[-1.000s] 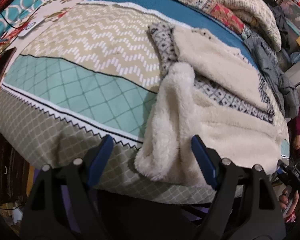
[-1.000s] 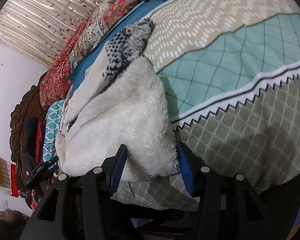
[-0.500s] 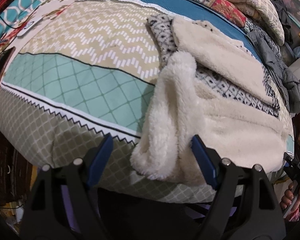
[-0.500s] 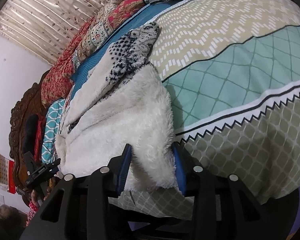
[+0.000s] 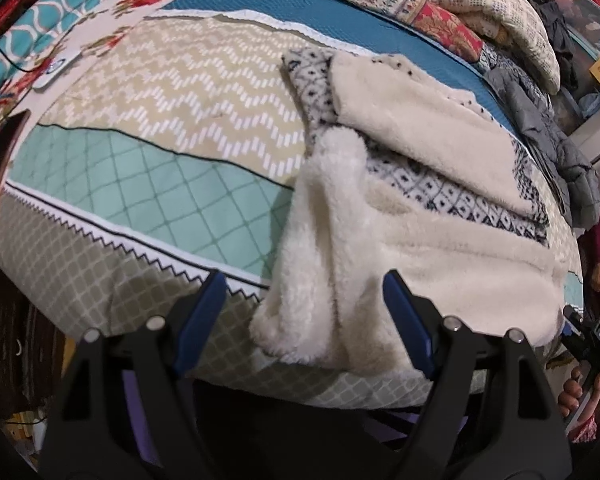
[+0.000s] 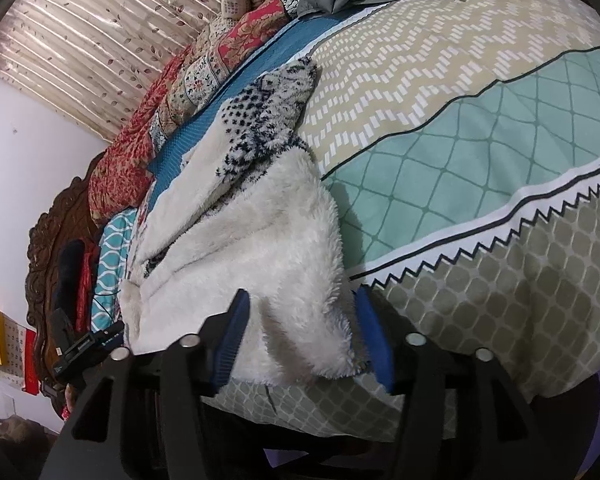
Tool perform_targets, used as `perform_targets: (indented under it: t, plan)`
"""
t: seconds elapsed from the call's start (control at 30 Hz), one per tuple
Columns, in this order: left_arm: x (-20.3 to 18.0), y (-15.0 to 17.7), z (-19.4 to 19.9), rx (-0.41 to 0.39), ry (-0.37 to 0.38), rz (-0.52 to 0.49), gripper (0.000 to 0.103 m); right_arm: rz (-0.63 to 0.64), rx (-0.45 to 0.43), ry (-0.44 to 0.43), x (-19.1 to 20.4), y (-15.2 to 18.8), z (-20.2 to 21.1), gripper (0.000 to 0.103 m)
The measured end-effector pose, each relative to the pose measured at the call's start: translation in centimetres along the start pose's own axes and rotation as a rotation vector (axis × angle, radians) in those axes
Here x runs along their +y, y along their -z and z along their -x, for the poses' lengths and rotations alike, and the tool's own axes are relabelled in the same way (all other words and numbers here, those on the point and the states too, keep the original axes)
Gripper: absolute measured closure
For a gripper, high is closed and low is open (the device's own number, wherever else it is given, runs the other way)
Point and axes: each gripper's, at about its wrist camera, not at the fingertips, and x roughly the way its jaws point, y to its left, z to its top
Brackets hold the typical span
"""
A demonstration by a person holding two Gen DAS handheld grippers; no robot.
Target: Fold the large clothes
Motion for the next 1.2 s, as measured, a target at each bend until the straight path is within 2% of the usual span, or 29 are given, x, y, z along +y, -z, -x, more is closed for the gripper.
perform_targets:
  t: [0.13,0.3,0.77,0.93,1.2]
  plan:
    - [-0.2,0.1,-1.3,0.053,0.015,-0.007,0.026,-0.006,0.015,0.007,-0.1,0.2,-0.2,0.044]
    - [0.4,1.1,-3.1,0.111,0.046,0.043,0.026,-0.006,0.045,0.011,-0.2,0.8,-0.7,0.044]
    - [-0.9,1.4,-2.9,0.104,0.050,0.007,0.026,-0.006,0.055,0.002,-0.2,0.9,-1.0,0.044]
    - [-0.8,1.7,-3.6,0.137,0.049,0.008,0.026,-0.001,0.061,-0.006,-0.2,1.0,-1.2,0.044]
    - [-0.8,2.1,-3.7,0.136,0.053,-0.001,0.026,0.000,0.069,0.000,-0.2,1.1,-1.3,0.044]
